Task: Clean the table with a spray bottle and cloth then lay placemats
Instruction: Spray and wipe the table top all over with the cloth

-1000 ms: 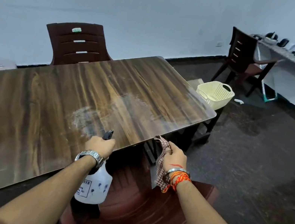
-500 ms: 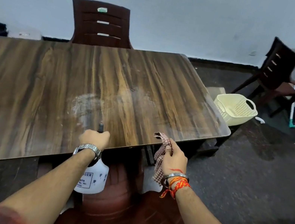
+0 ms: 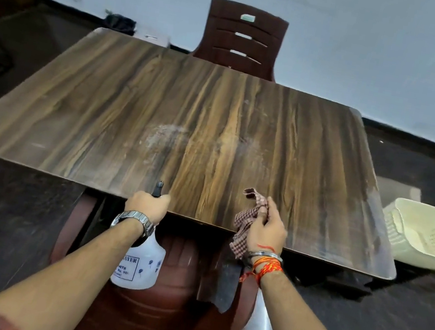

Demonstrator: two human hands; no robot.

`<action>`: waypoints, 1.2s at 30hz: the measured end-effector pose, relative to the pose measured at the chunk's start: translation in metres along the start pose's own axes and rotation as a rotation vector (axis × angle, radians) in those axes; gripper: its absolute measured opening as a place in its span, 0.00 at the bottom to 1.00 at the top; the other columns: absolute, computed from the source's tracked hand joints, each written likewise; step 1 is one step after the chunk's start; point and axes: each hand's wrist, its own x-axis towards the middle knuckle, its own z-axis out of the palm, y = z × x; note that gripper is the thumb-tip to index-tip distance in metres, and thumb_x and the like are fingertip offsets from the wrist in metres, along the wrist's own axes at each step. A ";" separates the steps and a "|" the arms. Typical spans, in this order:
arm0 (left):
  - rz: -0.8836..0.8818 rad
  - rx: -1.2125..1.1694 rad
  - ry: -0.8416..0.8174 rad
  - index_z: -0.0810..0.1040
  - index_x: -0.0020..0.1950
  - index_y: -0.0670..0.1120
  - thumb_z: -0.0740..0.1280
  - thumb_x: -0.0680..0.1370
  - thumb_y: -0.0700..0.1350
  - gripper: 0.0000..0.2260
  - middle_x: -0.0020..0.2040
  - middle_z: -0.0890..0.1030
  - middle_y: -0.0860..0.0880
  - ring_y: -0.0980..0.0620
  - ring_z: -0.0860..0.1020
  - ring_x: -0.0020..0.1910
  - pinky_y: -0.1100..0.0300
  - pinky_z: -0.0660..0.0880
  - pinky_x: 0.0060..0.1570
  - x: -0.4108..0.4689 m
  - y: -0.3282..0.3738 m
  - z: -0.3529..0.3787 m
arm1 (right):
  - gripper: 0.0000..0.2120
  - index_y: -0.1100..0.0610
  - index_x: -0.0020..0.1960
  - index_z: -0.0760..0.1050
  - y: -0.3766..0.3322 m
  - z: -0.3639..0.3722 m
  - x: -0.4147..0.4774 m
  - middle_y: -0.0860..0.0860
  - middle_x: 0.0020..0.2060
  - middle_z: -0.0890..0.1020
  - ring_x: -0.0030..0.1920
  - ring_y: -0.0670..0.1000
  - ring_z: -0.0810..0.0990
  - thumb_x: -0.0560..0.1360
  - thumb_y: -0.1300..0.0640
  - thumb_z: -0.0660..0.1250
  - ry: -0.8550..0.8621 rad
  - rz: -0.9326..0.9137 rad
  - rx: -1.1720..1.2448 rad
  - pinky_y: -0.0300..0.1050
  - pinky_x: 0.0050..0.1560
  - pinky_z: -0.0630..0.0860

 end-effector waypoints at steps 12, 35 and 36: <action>-0.090 -0.150 0.140 0.77 0.38 0.45 0.69 0.70 0.51 0.10 0.39 0.84 0.42 0.40 0.83 0.41 0.51 0.80 0.46 -0.062 0.013 0.052 | 0.27 0.50 0.78 0.46 0.075 0.007 0.065 0.52 0.77 0.51 0.77 0.54 0.44 0.81 0.46 0.48 -0.810 -0.517 -0.709 0.53 0.75 0.45; -0.395 -0.348 0.428 0.81 0.40 0.44 0.67 0.73 0.53 0.12 0.34 0.83 0.46 0.44 0.82 0.38 0.57 0.74 0.36 0.002 0.034 0.050 | 0.24 0.40 0.74 0.53 0.009 0.167 0.040 0.48 0.77 0.55 0.76 0.62 0.50 0.78 0.43 0.48 -1.136 -1.203 -0.702 0.62 0.72 0.40; -0.403 -0.345 0.457 0.81 0.40 0.44 0.66 0.74 0.53 0.13 0.34 0.84 0.46 0.44 0.82 0.38 0.56 0.76 0.39 0.005 0.035 0.050 | 0.25 0.40 0.74 0.50 0.003 0.175 0.043 0.48 0.77 0.51 0.76 0.61 0.45 0.78 0.43 0.48 -1.165 -1.251 -0.691 0.61 0.73 0.38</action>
